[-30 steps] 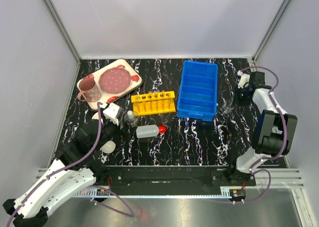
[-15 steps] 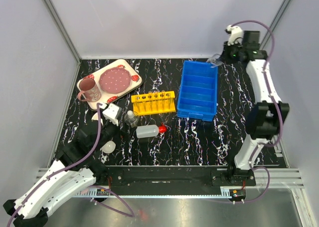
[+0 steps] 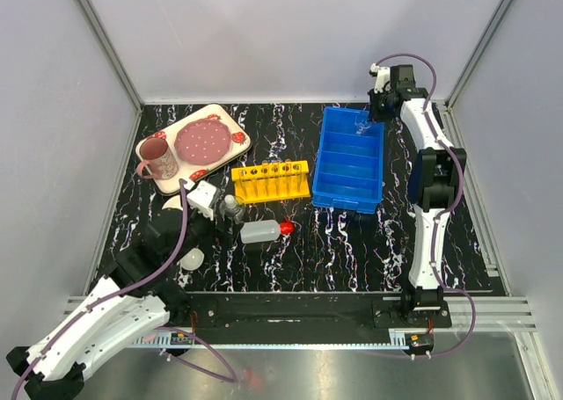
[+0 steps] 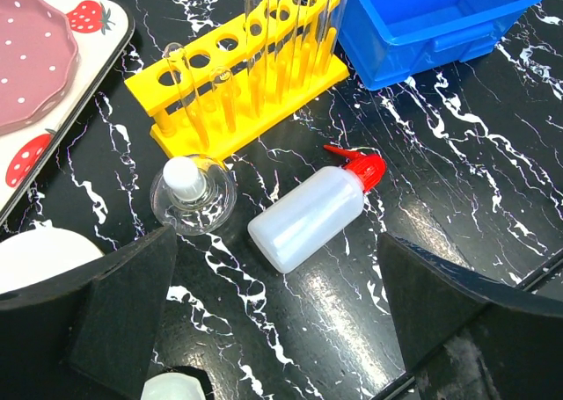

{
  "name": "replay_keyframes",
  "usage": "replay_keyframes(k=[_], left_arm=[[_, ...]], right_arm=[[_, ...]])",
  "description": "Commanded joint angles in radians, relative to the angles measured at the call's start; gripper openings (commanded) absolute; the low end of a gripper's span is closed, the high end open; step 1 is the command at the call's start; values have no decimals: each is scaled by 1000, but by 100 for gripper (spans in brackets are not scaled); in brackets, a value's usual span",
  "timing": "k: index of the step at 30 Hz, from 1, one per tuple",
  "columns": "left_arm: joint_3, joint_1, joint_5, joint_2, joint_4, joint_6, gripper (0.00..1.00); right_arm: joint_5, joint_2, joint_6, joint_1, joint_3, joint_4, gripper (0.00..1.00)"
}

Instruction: Organize the chemistry lab equipment

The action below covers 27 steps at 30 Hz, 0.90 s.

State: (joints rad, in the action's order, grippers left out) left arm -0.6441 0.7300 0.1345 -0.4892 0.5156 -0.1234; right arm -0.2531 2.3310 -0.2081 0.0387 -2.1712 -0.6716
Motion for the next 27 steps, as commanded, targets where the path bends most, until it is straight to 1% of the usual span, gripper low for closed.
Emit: replay_keyframes(k=[1,3,10,14,15,22,25,27], left_arm=[[3,-4,-15,-18,-72,16,99],[1,-4,-29,-25,-72,15,99],[-3,-4,-102,-78,-81,8,99],[-19,-4,-128,-118,-83,-34,99],[-22,-4,-163,-126,-83,-44,99],[-19,-4,-217,-158,-94,-108,99],[-16,-4,-226,-169,-92,-127,99],[-14,-3,-234,-180,-91,-134,99]], right_arm=[[80,7,-14,18,-73,35,8],[86,16,-19,26,-73,37,8],[95,11,-33,35,-42,37,15],[100,-16,-37,38,-18,40,21],[98,-19,-39,38,-13,40,22],[98,-32,-43,40,16,49,23],[84,-74,-45,40,24,37,24],[49,-140,-57,38,34,23,27]])
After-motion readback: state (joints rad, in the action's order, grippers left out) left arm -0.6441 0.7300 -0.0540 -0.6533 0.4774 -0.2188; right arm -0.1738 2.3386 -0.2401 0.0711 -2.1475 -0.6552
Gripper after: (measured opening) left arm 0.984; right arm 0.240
